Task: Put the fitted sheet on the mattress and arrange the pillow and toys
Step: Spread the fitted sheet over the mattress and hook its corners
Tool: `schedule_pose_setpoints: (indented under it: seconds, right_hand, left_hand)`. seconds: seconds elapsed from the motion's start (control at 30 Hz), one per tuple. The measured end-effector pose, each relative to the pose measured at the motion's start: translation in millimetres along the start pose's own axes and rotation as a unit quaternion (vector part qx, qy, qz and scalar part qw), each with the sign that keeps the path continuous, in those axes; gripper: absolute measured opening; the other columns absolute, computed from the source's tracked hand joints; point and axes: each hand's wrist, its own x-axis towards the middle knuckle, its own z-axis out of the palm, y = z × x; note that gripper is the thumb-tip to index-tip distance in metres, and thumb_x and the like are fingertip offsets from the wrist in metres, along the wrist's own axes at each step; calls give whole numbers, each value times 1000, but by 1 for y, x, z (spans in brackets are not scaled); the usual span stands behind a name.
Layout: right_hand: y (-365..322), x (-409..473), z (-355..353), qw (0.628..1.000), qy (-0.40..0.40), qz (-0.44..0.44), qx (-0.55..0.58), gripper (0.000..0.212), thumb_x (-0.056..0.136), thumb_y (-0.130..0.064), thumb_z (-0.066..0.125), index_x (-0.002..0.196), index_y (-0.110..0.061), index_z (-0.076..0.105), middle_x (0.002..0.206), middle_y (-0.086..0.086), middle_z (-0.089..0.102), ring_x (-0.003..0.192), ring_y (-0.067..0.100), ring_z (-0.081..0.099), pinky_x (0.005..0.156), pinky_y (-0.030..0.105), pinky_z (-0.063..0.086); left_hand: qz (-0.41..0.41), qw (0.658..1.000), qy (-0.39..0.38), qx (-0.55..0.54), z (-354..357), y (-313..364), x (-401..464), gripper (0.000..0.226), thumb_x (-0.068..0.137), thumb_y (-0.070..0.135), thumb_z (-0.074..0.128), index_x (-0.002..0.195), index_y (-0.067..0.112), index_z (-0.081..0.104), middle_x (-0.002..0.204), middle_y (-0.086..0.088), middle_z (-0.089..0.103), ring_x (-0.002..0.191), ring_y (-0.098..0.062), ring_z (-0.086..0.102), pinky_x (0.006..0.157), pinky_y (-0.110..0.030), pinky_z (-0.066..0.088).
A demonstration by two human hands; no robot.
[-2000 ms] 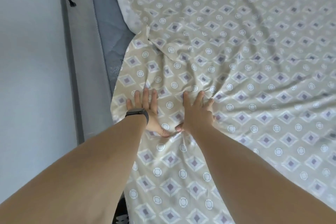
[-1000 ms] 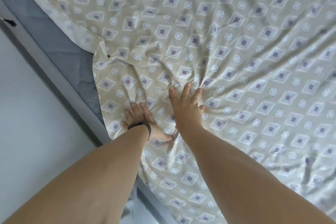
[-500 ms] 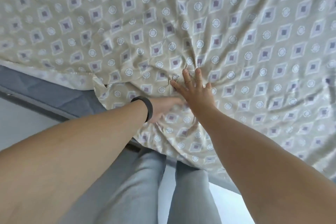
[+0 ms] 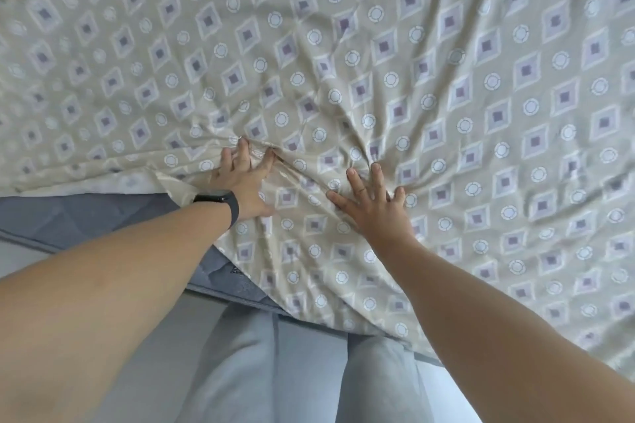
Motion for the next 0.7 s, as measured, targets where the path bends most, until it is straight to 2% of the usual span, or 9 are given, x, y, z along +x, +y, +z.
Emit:
schedule_pose_setpoints:
  seconds: [0.1,0.2,0.27,0.33,0.47,0.53,0.6,0.63,0.7]
  right_hand:
    - [-2,-1,1,1000,12,9,17,91,105,-26,48,143,-47,-32,154,7,-35,150,50,-7,103,66,40]
    - [-4,-3,-2,999,1,39,34,93,102,-40,54,145,-50,-27,157,5,-29,151,49,0,101,65,43]
    - [-5,-5,-6,999,-13,33,13,92,104,-37,49,144,-49,-33,154,5,-36,150,49,-6,107,65,37]
    - [-11,-12,-12,999,-7,41,-1,99,102,-29,53,145,-47,-35,157,6,-38,151,49,-7,111,62,32]
    - [-39,-19,-26,989,-66,133,17,101,102,-17,53,148,-41,-34,164,13,-27,148,55,7,114,56,33]
    - [-66,-13,-46,968,-87,223,77,94,100,-13,52,155,-38,-20,166,16,-16,143,57,23,108,52,41]
    - [-107,-3,-72,922,-128,304,201,82,97,-11,48,160,-30,0,166,19,-4,138,47,38,99,47,49]
    - [-127,2,-84,894,-140,336,262,79,95,-12,47,160,-24,5,166,20,-1,139,41,40,95,45,50]
    - [-166,8,-106,862,-152,358,324,81,94,-18,48,161,-15,4,167,18,-2,138,36,44,86,42,51]
  left_hand:
    - [12,1000,-15,11,-6,-7,3,117,69,58,70,150,55,-15,160,-2,-33,151,-33,-21,116,-57,29]
    - [33,997,-62,20,-23,-16,7,116,70,53,71,150,55,-12,161,-3,-32,151,-34,-18,113,-56,33]
    - [40,994,-96,27,-28,-16,9,116,70,52,74,151,55,-10,161,-4,-33,151,-36,-17,114,-58,31]
    - [48,993,-109,27,-31,-19,10,118,68,52,74,150,57,-10,160,-2,-34,151,-35,-18,114,-63,29]
    - [89,989,-107,39,-24,-23,9,117,69,48,73,149,58,-12,159,0,-37,151,-36,-19,113,-58,34]
    - [129,985,-94,58,-24,-37,13,114,73,47,72,148,58,-12,157,0,-40,150,-36,-23,113,-56,30]
    - [198,968,-100,119,-23,-69,7,107,77,47,69,149,59,-9,158,0,-38,150,-33,-24,117,-54,25]
    - [227,958,-101,146,-21,-87,2,103,79,43,68,151,57,-4,160,1,-34,151,-30,-21,119,-51,25]
    - [243,942,-120,199,-11,-128,-12,91,84,35,65,156,48,10,164,2,-24,154,-27,-1,118,-44,31]
